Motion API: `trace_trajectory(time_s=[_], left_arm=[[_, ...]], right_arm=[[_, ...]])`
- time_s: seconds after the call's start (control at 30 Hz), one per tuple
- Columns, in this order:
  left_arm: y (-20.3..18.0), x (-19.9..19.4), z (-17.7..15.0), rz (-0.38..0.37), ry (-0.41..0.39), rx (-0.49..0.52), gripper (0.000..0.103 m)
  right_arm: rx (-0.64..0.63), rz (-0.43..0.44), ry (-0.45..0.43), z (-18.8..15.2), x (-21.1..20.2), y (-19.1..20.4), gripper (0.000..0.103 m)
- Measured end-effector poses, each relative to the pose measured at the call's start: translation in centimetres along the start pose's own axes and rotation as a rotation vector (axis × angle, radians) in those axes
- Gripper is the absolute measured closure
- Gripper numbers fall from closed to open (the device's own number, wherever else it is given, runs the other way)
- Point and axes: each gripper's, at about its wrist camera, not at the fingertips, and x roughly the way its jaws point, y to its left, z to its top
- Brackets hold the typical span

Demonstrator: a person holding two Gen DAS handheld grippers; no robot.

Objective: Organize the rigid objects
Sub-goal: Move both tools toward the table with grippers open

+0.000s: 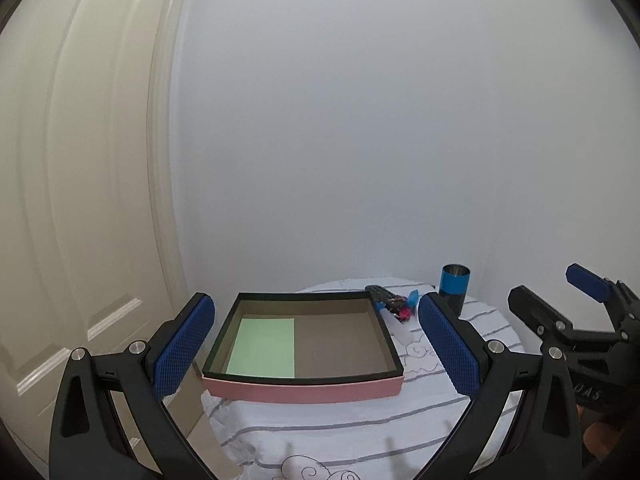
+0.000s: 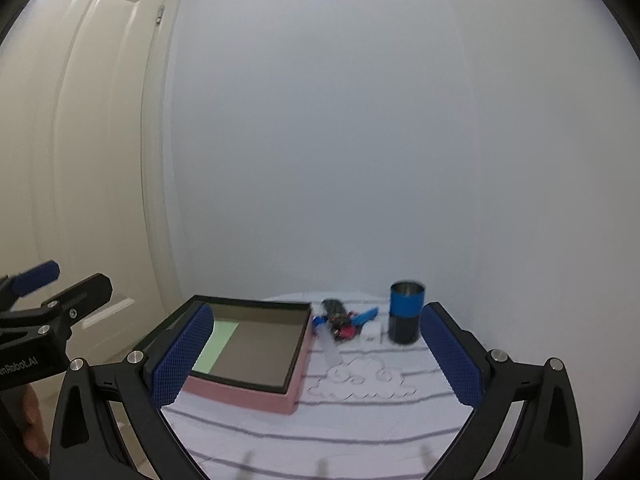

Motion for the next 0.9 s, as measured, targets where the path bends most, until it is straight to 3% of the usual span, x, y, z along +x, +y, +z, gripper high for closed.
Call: trace_trajectory(time_s=[0.23,0.47,0.77,0.9], left_arm=[[-0.1,-0.4,0.0,0.035,-0.011,0.018,0.0],[-0.1,-0.2,-0.3,0.1,0.014,0.035,0.0],[0.2,0.1,-1.0,0.107,0.066,0.041,0.0],[0.1,0.7,-1.2,0.06,0.096,0.024,0.0]], right_arm=[[-0.01,0.004,-0.057,-0.1,-0.7,0.1,0.0],[0.028,0.047,-0.027,-0.7,-0.2,-0.5,0.0],[0.041,0.084,0.0,-1.5,0.5,-0.3,0.0],[0.034,0.085,0.012,-1.7,0.7,-0.2,0.0]])
